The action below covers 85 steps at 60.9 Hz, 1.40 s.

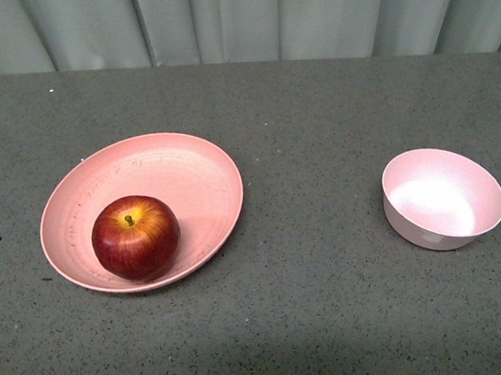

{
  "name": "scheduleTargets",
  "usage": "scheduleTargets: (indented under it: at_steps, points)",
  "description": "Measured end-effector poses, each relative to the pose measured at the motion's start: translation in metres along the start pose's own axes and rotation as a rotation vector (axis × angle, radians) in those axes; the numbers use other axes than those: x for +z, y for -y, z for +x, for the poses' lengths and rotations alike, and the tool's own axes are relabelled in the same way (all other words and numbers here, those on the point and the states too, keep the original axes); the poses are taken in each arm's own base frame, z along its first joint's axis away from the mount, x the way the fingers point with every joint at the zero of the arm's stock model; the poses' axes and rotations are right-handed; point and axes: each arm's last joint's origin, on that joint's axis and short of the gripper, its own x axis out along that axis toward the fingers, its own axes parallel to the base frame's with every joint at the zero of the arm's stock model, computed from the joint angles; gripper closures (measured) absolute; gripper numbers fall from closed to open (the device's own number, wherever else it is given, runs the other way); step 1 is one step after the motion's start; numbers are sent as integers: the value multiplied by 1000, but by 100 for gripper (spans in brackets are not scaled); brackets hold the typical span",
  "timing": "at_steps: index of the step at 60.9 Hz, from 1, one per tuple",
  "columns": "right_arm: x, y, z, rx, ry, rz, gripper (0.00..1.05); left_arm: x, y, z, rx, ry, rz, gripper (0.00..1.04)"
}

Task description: Move apple from plate to bowl

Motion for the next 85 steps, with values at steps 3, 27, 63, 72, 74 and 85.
scheduleTargets:
  at_steps: [3, 27, 63, 72, 74, 85]
  points:
    - [0, 0, 0, 0, 0, 0, 9, 0, 0, 0, 0, 0, 0, 7]
    - [0, 0, 0, 0, 0, 0, 9, 0, 0, 0, 0, 0, 0, 7]
    - [0, 0, 0, 0, 0, 0, 9, 0, 0, 0, 0, 0, 0, 7]
    - [0, 0, 0, 0, 0, 0, 9, 0, 0, 0, 0, 0, 0, 7]
    - [0, 0, 0, 0, 0, 0, 9, 0, 0, 0, 0, 0, 0, 7]
    - [0, 0, 0, 0, 0, 0, 9, 0, 0, 0, 0, 0, 0, 7]
